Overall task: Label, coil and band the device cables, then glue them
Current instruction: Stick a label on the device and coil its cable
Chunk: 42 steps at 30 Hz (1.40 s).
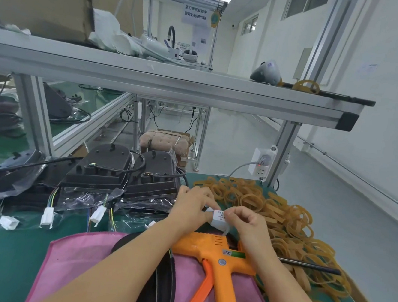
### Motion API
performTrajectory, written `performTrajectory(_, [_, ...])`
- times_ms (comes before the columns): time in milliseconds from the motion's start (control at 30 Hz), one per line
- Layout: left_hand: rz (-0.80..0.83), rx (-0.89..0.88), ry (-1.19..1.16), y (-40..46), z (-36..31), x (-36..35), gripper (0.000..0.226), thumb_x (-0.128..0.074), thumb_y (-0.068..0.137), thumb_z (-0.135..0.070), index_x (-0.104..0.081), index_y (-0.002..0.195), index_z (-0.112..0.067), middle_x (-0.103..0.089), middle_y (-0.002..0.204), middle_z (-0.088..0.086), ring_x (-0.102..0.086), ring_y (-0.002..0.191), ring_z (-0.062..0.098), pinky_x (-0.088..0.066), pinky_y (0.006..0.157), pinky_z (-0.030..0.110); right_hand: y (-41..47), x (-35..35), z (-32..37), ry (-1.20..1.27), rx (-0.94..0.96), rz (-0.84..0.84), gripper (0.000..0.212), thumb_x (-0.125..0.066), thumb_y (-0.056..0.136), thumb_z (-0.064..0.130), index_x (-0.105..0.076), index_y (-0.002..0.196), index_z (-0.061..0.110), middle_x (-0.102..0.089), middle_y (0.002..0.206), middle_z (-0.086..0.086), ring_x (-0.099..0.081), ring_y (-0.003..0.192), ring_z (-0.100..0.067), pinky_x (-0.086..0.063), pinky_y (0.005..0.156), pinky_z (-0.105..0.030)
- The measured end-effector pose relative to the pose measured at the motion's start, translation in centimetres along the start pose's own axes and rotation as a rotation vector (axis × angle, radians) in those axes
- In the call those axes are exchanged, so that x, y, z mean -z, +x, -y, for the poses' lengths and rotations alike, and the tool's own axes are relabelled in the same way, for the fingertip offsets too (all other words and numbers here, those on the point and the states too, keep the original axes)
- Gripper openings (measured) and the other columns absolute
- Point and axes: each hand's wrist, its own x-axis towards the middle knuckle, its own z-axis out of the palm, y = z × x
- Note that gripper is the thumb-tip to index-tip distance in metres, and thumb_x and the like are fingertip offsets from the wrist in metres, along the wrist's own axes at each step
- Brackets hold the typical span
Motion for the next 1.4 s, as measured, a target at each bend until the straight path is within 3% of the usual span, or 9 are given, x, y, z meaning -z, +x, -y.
performTrajectory(167, [0.109, 0.014, 0.308, -0.7, 0.9, -0.5, 0.024, -0.052, 0.096, -0.032, -0.071, 0.111, -0.034, -0.059, 0.116, -0.012, -0.044, 0.108, 0.013, -0.021, 0.092, 0.033, -0.3, 0.2, 0.4, -0.062, 0.152, -0.152, 0.011, -0.068, 0.088, 0.015, -0.072, 0.081, 0.023, -0.068, 0.087, 0.005, -0.059, 0.083, -0.001, -0.042, 0.071, -0.01])
performTrajectory(300, [0.255, -0.009, 0.414, -0.9, 0.4, 0.4, 0.042, -0.048, 0.093, -0.013, -0.062, 0.126, -0.034, -0.058, 0.116, -0.006, -0.043, 0.113, 0.018, -0.02, 0.094, 0.035, -0.7, -0.1, 1.7, 0.12, -0.027, -0.088, 0.013, -0.064, 0.09, 0.015, -0.073, 0.081, 0.019, -0.072, 0.087, 0.006, -0.063, 0.086, -0.006, -0.043, 0.071, -0.016])
performTrajectory(433, [0.091, 0.178, 0.019, -1.8, 0.1, 5.0, 0.056, -0.045, 0.082, 0.008, -0.066, 0.119, -0.027, -0.067, 0.105, -0.009, -0.054, 0.108, 0.012, -0.03, 0.099, 0.03, -2.7, -1.3, 4.1, 0.179, -0.131, 0.073, 0.019, -0.065, 0.09, 0.024, -0.071, 0.076, 0.013, -0.069, 0.071, 0.011, -0.058, 0.064, 0.002, -0.044, 0.057, -0.01])
performTrajectory(567, [-0.239, 0.429, -0.382, -7.0, 2.1, 9.3, 0.046, -0.05, 0.08, 0.016, -0.072, 0.09, -0.023, -0.069, 0.086, -0.004, -0.058, 0.07, -0.008, -0.043, 0.068, 0.006, -5.7, -4.4, 6.2, 0.19, -0.143, 0.26, 0.026, -0.067, 0.088, 0.021, -0.062, 0.063, 0.015, -0.055, 0.059, 0.013, -0.047, 0.059, -0.002, -0.037, 0.057, -0.014])
performTrajectory(733, [-0.36, 0.692, -0.528, -14.9, 3.3, 8.1, 0.039, -0.055, 0.08, 0.015, -0.068, 0.087, -0.022, -0.069, 0.091, -0.005, -0.061, 0.088, 0.006, -0.041, 0.073, 0.007, -7.4, -8.9, 6.5, -0.018, -0.103, 0.311, 0.031, -0.07, 0.087, 0.02, -0.062, 0.056, 0.02, -0.056, 0.109, 0.01, -0.053, 0.099, 0.003, -0.034, 0.084, -0.006])
performTrajectory(867, [-0.404, 0.792, -0.632, -17.5, 3.5, 5.9, 0.032, -0.056, 0.085, 0.013, -0.066, 0.098, -0.015, -0.068, 0.1, 0.008, -0.06, 0.096, 0.02, -0.045, 0.086, 0.025, -7.9, -11.0, 5.7, -0.18, -0.117, 0.274, 0.035, -0.072, 0.085, 0.027, -0.062, 0.051, 0.026, -0.05, 0.127, 0.011, -0.045, 0.125, -0.01, -0.029, 0.108, -0.042])
performTrajectory(1000, [-0.428, 0.798, -0.744, -17.7, 3.0, 5.3, 0.023, -0.061, 0.088, 0.003, -0.065, 0.098, -0.017, -0.067, 0.101, 0.005, -0.06, 0.093, 0.017, -0.045, 0.083, 0.026, -8.2, -11.8, 5.9, -0.287, -0.134, 0.249, 0.038, -0.07, 0.086, 0.03, -0.06, 0.049, 0.032, -0.046, 0.136, 0.01, -0.039, 0.131, -0.014, -0.027, 0.108, -0.045])
performTrajectory(1300, [-0.383, 0.729, -0.481, -17.3, 2.0, 4.3, 0.048, -0.086, 0.067, -0.022, -0.058, 0.105, -0.028, -0.059, 0.107, -0.007, -0.057, 0.098, 0.009, -0.046, 0.088, 0.03, -9.2, -13.2, 5.3, -0.62, 0.006, 0.078, 0.008, -0.066, 0.084, 0.039, -0.061, 0.086, 0.032, -0.042, 0.113, 0.019, -0.039, 0.118, -0.006, -0.014, 0.083, -0.027])
performTrajectory(1400, [-0.414, 0.807, -0.411, -17.6, 2.2, 4.3, 0.068, -0.088, 0.063, -0.03, -0.049, 0.119, -0.027, -0.047, 0.117, -0.008, -0.049, 0.111, 0.014, -0.043, 0.095, 0.034, -9.0, -12.5, 4.9, -0.618, -0.039, 0.031, 0.044, -0.068, 0.081, 0.046, -0.043, 0.113, 0.03, -0.042, 0.116, 0.013, -0.042, 0.116, -0.009, -0.026, 0.093, -0.032])
